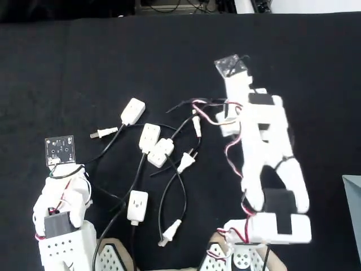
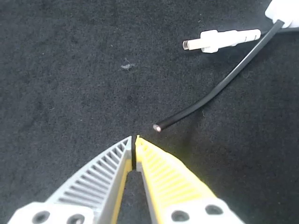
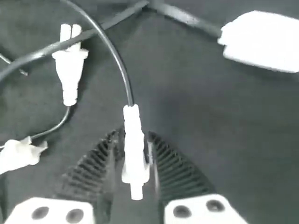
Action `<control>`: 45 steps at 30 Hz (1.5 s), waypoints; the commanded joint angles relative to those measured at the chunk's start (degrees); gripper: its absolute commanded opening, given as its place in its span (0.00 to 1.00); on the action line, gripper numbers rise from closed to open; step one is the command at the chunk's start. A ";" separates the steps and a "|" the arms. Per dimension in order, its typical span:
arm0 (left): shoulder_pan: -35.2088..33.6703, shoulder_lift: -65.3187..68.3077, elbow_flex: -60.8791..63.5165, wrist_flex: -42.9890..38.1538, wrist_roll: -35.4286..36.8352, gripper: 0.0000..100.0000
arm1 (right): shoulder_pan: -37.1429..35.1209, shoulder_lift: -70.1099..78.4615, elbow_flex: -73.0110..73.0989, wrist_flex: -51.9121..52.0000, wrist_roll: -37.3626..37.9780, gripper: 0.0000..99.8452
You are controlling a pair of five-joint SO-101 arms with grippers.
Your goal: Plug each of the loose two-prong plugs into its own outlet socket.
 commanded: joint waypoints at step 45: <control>-0.22 -0.18 1.01 0.09 0.44 0.03 | -3.34 -1.01 -5.76 27.69 -2.11 0.01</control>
